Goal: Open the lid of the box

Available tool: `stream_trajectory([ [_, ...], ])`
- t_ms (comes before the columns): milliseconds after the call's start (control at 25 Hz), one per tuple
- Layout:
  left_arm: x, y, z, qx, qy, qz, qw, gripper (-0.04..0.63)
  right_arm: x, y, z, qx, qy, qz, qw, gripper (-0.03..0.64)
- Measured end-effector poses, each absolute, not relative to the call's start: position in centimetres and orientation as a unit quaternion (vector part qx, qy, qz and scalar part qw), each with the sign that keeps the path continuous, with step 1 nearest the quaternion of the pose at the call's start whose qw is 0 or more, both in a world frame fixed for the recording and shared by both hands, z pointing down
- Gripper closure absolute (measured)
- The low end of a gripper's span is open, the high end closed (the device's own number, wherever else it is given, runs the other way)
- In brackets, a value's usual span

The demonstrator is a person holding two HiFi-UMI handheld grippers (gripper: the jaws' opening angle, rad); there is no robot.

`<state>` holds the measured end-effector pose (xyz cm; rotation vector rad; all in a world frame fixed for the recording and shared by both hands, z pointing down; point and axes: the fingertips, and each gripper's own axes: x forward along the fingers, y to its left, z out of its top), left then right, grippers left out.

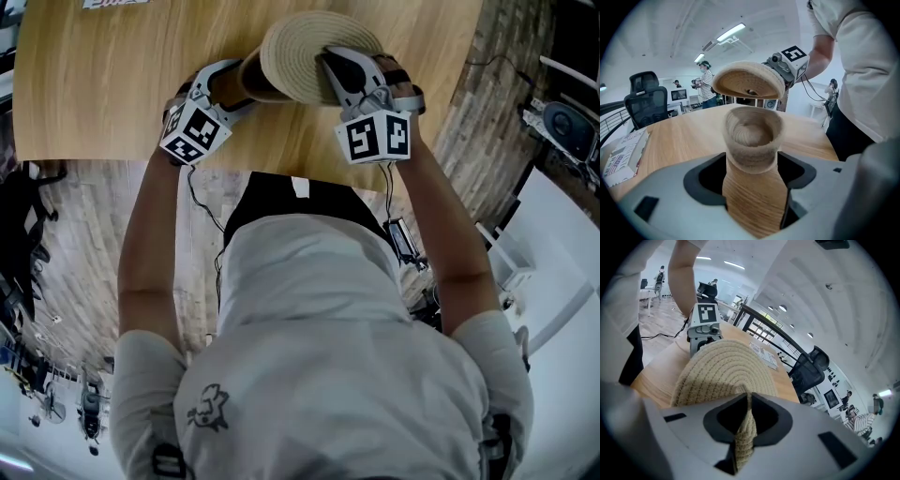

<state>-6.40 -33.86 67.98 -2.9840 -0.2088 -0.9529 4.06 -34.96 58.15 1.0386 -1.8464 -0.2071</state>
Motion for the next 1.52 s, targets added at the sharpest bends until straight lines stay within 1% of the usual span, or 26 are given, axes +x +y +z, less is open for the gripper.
stream_trajectory([
  [320,-9.0,-34.0,64.8,-0.952,-0.034,-0.304,0.016,0.253,3.6,-34.1,55.6,0.454,-0.761,-0.074,0.458,0.583],
  [600,-10.4,-33.2,59.4,-0.961,0.009,-0.276,0.021,0.253,3.4,-33.1,52.0,0.498,-0.765,-0.043,0.406,0.581],
  [1000,-10.0,-31.6,51.0,-0.976,0.092,-0.195,-0.026,0.258,4.1,-30.1,47.2,0.562,-0.764,0.017,0.316,0.581],
  [1240,-9.2,-31.5,45.7,-0.980,0.137,-0.132,-0.058,0.353,3.5,-28.4,44.4,0.576,-0.772,0.028,0.268,0.581],
  [1320,-9.2,-31.5,44.4,-0.981,0.145,-0.120,-0.054,0.368,3.3,-28.1,43.7,0.579,-0.774,0.030,0.256,0.581],
  [1520,-9.0,-31.5,41.8,-0.980,0.163,-0.107,-0.031,0.467,3.4,-27.6,42.1,0.584,-0.778,0.038,0.228,0.581],
])
